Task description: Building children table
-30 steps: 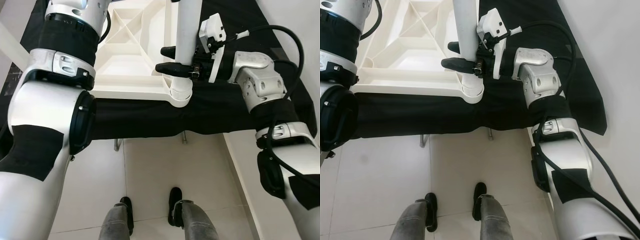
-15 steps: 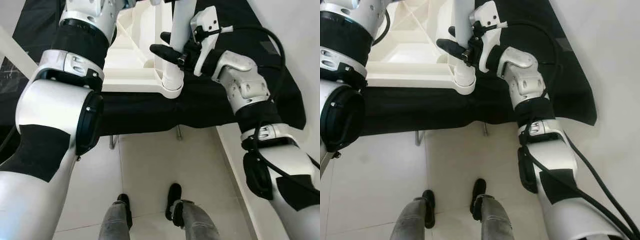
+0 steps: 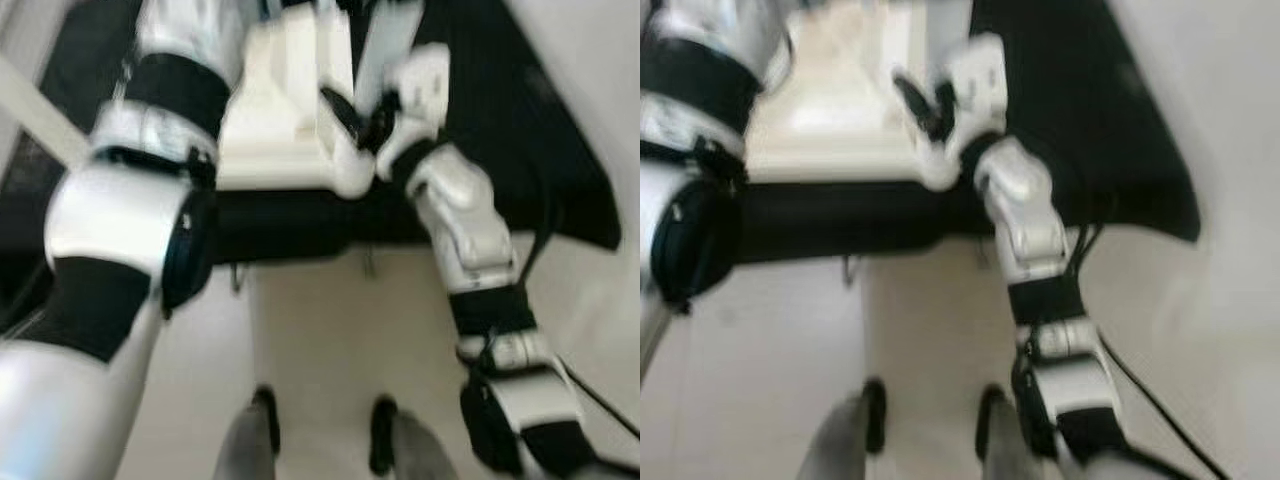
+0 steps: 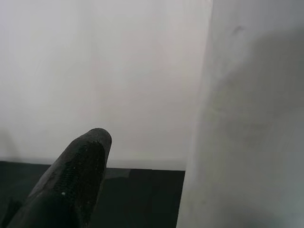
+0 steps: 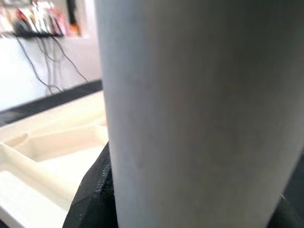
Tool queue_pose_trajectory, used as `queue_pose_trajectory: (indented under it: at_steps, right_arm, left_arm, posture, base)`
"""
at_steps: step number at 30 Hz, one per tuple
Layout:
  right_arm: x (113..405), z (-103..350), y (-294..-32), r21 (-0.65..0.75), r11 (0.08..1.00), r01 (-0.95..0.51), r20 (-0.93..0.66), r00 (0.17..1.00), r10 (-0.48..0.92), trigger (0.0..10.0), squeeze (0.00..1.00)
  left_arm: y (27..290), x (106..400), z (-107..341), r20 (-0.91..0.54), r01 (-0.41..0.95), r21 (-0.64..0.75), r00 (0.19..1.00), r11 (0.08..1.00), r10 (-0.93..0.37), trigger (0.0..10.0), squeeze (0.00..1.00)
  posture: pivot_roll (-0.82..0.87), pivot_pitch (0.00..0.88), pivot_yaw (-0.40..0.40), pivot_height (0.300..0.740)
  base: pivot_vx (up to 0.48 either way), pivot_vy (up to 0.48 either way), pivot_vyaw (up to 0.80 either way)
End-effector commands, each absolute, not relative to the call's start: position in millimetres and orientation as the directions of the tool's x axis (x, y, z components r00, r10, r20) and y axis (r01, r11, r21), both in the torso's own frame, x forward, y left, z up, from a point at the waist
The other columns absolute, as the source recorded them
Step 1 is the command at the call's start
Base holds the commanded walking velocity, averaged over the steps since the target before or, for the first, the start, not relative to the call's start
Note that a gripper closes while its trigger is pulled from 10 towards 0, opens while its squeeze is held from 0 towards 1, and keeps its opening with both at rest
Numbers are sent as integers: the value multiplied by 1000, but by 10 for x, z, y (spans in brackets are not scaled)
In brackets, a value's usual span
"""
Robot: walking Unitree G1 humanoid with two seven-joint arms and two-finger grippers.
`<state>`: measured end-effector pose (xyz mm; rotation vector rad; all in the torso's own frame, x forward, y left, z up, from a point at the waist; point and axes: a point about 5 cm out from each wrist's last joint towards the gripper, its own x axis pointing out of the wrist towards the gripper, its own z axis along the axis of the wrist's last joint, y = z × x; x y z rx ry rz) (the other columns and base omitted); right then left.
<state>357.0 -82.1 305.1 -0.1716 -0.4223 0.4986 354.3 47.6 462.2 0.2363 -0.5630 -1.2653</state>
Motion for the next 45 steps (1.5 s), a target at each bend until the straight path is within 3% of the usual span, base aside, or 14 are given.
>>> queue_pose_trajectory:
  at_steps: [1, 11, 12, 13, 22, 24, 30, 31, 33, 34, 41, 42, 44, 45]
  right_arm:
    - [3597, 2662, -624, -285, 835, -471, 160, 835, 526, 0, 0]
    - [3592, 2740, -628, -285, 862, -420, 149, 869, 473, 0, 0]
    - [3591, 2745, -632, -282, 866, -413, 146, 874, 464, 0, 0]
    - [3586, 2750, -633, -278, 872, -402, 142, 881, 451, 0, 0]
    - [3571, 2775, -624, -258, 886, -385, 137, 893, 429, 0, 0]
    - [3576, 2817, -628, -258, 883, -391, 145, 888, 436, 10000, 0]
    - [3591, 2951, -682, -261, 857, -445, 165, 854, 494, 10000, 0]
    - [3596, 3016, -711, -285, 827, -485, 175, 822, 542, 10000, 424]
    - [3597, 3055, -730, -304, 805, -509, 180, 799, 574, 10000, 424]
    - [3601, 3104, -751, -346, 750, -564, 170, 748, 641, 10000, 1000]
    - [3613, 3305, -819, -487, 473, -734, 110, 486, 867, 10000, 1000]
    - [3606, 3317, -820, -488, 435, -757, 96, 449, 888, 10000, 596]
    - [3606, 3336, -814, -490, 393, -778, 80, 409, 909, 10000, 376]
    - [3623, 3379, -794, -492, 347, -799, 63, 365, 929, 10000, 0]
  left_arm:
    - [374, 3509, 4643, 267, 832, 478, 168, 282, -949, 10000, 0]
    - [362, 3510, 4633, 268, 835, 476, 163, 278, -949, 10000, 0]
    - [362, 3510, 4631, 269, 835, 476, 162, 277, -949, 6941, 0]
    - [364, 3508, 4632, 271, 838, 472, 158, 274, -949, 0, 0]
    - [391, 3495, 4660, 276, 843, 469, 144, 264, -950, 0, 0]
    - [396, 3494, 4665, 277, 843, 468, 143, 263, -950, 0, 0]
    - [394, 3488, 4666, 274, 845, 471, 134, 254, -952, 0, 0]
    - [392, 3485, 4666, 272, 845, 472, 131, 251, -953, 0, 0]
    - [390, 3484, 4665, 271, 846, 472, 129, 249, -954, 0, 0]
    - [385, 3483, 4661, 268, 847, 473, 125, 244, -955, 0, 0]
    - [355, 3469, 4641, 255, 854, 475, 99, 214, -962, 0, 0]
    - [351, 3465, 4639, 254, 855, 475, 94, 209, -963, 0, 0]
    - [348, 3463, 4638, 252, 855, 476, 91, 205, -963, 0, 0]
    - [340, 3456, 4636, 247, 857, 477, 82, 195, -966, 0, 0]
  posture:
    - [15, 345, 19, 740]
    - [9, 343, 14, 740]
    - [9, 343, 14, 740]
    - [7, 343, 11, 740]
    - [10, 342, 10, 740]
    - [9, 340, 7, 740]
    - [10, 340, 5, 740]
    - [11, 341, 5, 740]
    - [12, 340, 3, 740]
    - [12, 341, 3, 740]
    - [17, 341, 1, 740]
    - [21, 339, 0, 740]
    - [21, 339, 0, 740]
    - [33, 340, -1, 740]
  base:
    - [0, 0, 0]
    - [0, 0, 0]
    - [0, 0, 0]
    - [0, 0, 0]
    - [0, 0, 0]
    - [0, 0, 0]
    - [0, 0, 0]
    - [0, 0, 0]
    - [0, 0, 0]
    - [0, 0, 0]
    - [0, 0, 0]
    - [0, 0, 0]
    - [0, 0, 0]
    - [0, 0, 0]
